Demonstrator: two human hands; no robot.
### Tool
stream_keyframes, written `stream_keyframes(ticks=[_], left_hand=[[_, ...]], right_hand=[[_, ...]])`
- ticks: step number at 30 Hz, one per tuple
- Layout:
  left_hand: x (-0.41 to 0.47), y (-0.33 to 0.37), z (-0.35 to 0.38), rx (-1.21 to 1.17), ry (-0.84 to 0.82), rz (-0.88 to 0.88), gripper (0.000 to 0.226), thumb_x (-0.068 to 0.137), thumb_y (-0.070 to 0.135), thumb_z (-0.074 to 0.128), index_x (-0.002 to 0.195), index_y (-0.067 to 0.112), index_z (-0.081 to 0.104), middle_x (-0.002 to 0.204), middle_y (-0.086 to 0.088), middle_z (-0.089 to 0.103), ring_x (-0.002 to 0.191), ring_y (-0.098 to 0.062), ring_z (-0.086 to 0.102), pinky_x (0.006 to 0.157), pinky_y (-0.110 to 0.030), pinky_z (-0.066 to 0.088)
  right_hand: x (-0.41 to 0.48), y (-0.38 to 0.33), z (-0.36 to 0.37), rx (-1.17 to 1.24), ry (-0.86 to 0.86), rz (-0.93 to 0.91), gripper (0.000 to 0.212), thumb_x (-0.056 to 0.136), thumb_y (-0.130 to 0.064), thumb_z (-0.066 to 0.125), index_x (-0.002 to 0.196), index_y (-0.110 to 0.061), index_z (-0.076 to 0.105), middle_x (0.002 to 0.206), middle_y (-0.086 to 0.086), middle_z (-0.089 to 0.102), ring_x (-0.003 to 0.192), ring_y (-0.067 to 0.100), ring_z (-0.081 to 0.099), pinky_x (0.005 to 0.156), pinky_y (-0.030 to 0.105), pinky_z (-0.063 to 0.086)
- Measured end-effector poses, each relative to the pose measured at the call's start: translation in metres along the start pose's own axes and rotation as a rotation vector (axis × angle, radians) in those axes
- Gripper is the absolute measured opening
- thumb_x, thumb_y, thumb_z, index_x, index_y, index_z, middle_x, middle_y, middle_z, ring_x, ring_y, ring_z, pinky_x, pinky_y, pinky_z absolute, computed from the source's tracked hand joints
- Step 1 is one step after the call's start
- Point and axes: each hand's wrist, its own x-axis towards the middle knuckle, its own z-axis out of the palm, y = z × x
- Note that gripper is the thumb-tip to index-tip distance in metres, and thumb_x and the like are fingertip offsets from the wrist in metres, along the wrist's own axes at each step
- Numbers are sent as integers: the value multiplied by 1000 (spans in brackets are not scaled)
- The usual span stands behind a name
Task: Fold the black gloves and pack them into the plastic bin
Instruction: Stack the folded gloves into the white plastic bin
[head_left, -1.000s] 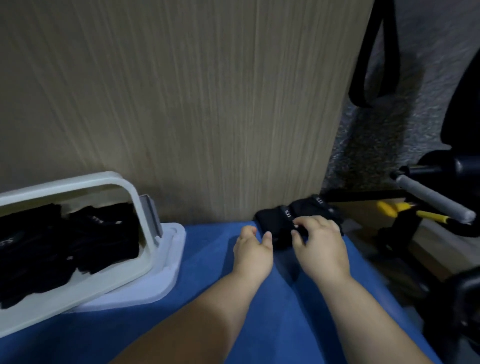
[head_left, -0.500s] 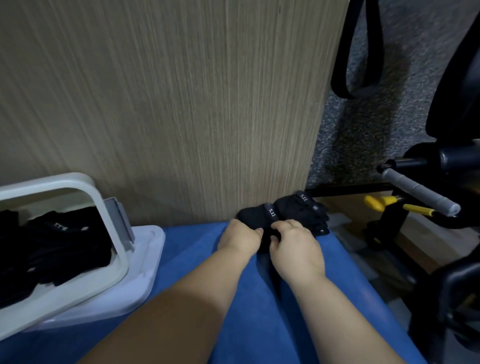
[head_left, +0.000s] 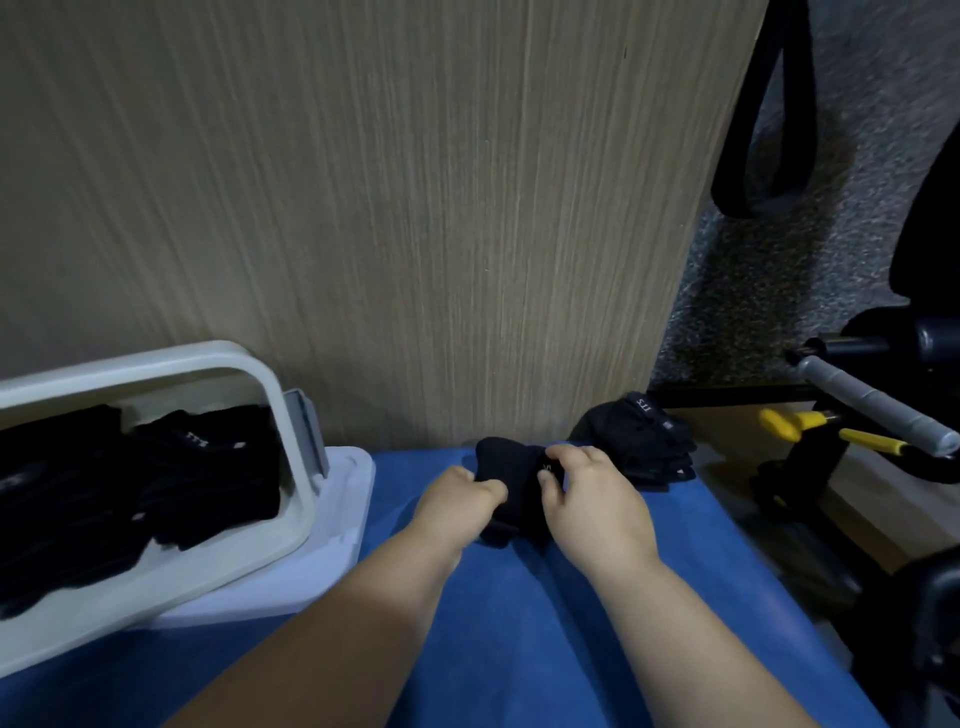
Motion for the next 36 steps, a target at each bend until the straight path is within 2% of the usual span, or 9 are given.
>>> stream_keyframes(ticks=[4, 7, 9, 11, 16, 20, 31, 34, 36], left_hand=[[-13, -10, -27, -61, -45, -13, 17, 81, 20, 59, 96, 14, 57, 100, -9, 64, 95, -26, 61, 74, -35, 47], [-25, -15, -48, -137, -80, -18, 16, 83, 18, 57, 98, 13, 58, 101, -11, 66, 97, -29, 63, 84, -41, 52], [-31, -18, -62, -199, -108, -7, 13, 85, 16, 56, 97, 12, 58, 96, -10, 67, 96, -29, 64, 89, -43, 52], [-38, -22, -75, -271, -127, 5, 8, 88, 12, 54, 94, 13, 59, 90, -10, 65, 88, -26, 63, 84, -39, 53], [-50, -33, -107, -430, -161, -1, 11, 90, 8, 52, 87, 14, 61, 83, -7, 66, 84, -23, 62, 78, -37, 50], [-63, -43, -133, -482, -204, 13, 12, 89, 6, 51, 92, 13, 60, 84, -7, 65, 83, -22, 61, 80, -38, 49], [-84, -63, -201, -414, -124, 56, 13, 89, 6, 53, 97, 10, 63, 84, -8, 65, 81, -22, 61, 67, -33, 52], [-88, -66, -214, -449, 2, 97, 11, 89, 9, 59, 99, 10, 64, 83, -8, 67, 72, -19, 64, 57, -30, 51], [-87, -69, -223, -377, 138, 169, 11, 88, 14, 64, 98, 15, 64, 89, -2, 69, 73, -12, 65, 60, -25, 50]], right_hand=[[-4, -11, 3, 76, -48, 16, 47, 94, -48, 48, 136, -27, 45, 135, -5, 48, 116, 16, 53, 84, 29, 45], [-8, -22, 9, 257, -155, 73, 54, 90, -51, 55, 138, -29, 43, 135, -8, 48, 121, 12, 48, 94, 27, 42], [-10, -30, 14, 412, -230, 129, 53, 88, -46, 61, 136, -30, 45, 131, -10, 50, 118, 10, 50, 93, 25, 41], [-13, -39, 19, 625, -317, 206, 49, 86, -38, 67, 131, -30, 49, 126, -10, 55, 112, 10, 56, 92, 26, 44], [-27, -65, 24, 1144, -559, 307, 31, 87, -16, 66, 117, -17, 60, 104, 5, 71, 90, 17, 66, 78, 28, 49], [-44, -88, 27, 1347, -697, 356, 46, 70, -19, 74, 113, -8, 62, 100, 14, 70, 90, 26, 64, 80, 36, 51], [-72, -157, 54, 1362, -658, 371, 42, 66, -23, 69, 104, -7, 60, 88, 14, 69, 79, 26, 65, 71, 36, 52], [-74, -177, 64, 1378, -602, 351, 20, 79, -15, 66, 97, -9, 58, 82, 13, 69, 71, 22, 66, 63, 34, 52], [-74, -192, 68, 1394, -565, 349, 10, 86, -11, 62, 94, -10, 57, 81, 13, 70, 68, 23, 66, 57, 33, 53]])
